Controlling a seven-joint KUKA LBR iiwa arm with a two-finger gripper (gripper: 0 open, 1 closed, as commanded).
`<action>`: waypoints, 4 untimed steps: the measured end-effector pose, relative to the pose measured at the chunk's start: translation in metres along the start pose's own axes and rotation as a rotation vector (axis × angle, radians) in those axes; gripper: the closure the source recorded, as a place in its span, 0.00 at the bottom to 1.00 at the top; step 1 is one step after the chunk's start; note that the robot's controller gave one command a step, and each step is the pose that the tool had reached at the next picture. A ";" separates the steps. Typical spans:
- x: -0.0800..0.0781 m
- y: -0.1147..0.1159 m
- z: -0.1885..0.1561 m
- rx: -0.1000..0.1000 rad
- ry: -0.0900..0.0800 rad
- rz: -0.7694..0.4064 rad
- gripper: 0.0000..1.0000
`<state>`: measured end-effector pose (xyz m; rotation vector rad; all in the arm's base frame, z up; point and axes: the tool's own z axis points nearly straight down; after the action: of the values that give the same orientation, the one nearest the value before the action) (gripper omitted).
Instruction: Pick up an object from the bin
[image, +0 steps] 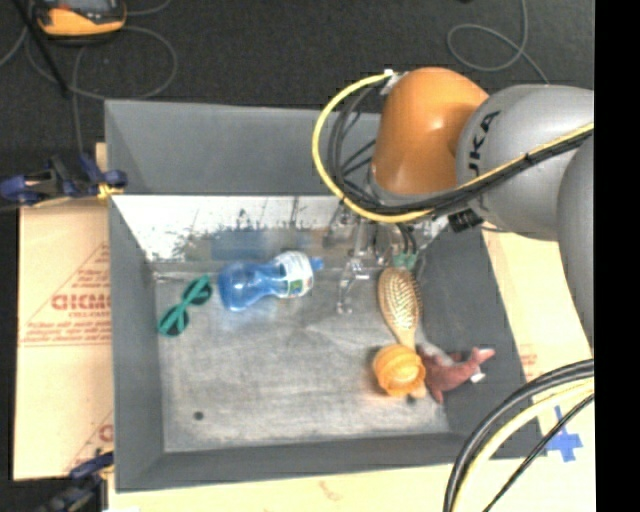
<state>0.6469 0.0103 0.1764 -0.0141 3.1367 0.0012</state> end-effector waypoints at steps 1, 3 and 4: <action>0.000 0.000 0.000 0.000 0.000 0.000 0.00; 0.005 0.068 0.098 0.002 -0.001 -0.003 0.00; -0.002 0.087 0.111 0.002 -0.004 0.046 0.00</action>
Offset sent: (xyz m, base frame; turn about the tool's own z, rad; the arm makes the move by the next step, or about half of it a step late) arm -0.0171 0.0449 -0.1064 0.1127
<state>0.6484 0.0970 0.0656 0.0585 3.1325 -0.0010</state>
